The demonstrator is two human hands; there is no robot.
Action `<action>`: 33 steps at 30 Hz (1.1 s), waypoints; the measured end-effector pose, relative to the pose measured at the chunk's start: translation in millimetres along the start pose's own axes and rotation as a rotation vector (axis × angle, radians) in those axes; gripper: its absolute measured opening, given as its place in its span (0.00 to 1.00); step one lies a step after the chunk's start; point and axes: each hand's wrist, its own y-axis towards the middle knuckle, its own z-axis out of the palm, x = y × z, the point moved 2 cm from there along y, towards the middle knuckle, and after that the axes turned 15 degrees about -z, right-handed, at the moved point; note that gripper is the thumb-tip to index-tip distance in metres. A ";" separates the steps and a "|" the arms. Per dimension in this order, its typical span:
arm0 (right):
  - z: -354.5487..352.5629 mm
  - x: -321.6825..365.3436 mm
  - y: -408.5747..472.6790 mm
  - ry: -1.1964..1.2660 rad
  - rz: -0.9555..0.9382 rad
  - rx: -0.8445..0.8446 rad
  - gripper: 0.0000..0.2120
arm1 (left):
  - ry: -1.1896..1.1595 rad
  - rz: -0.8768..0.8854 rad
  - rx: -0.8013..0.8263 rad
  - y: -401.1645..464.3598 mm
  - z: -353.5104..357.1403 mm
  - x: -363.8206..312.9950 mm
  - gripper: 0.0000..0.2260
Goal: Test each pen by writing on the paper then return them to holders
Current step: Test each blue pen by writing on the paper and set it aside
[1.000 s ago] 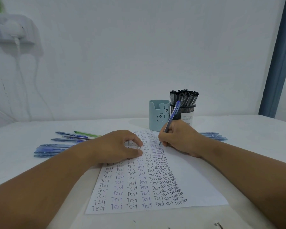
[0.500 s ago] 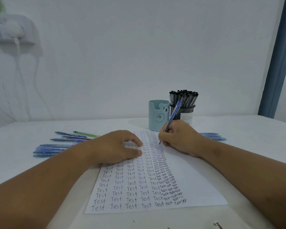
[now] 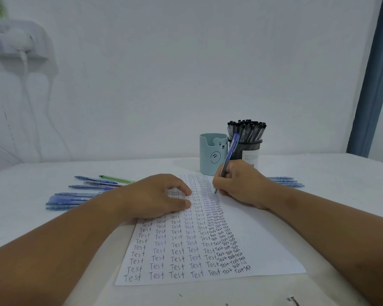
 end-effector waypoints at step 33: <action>0.9 -1.0 2.3 -0.048 0.007 -0.025 0.06 | 0.004 -0.016 0.006 -1.8 0.2 -0.7 0.12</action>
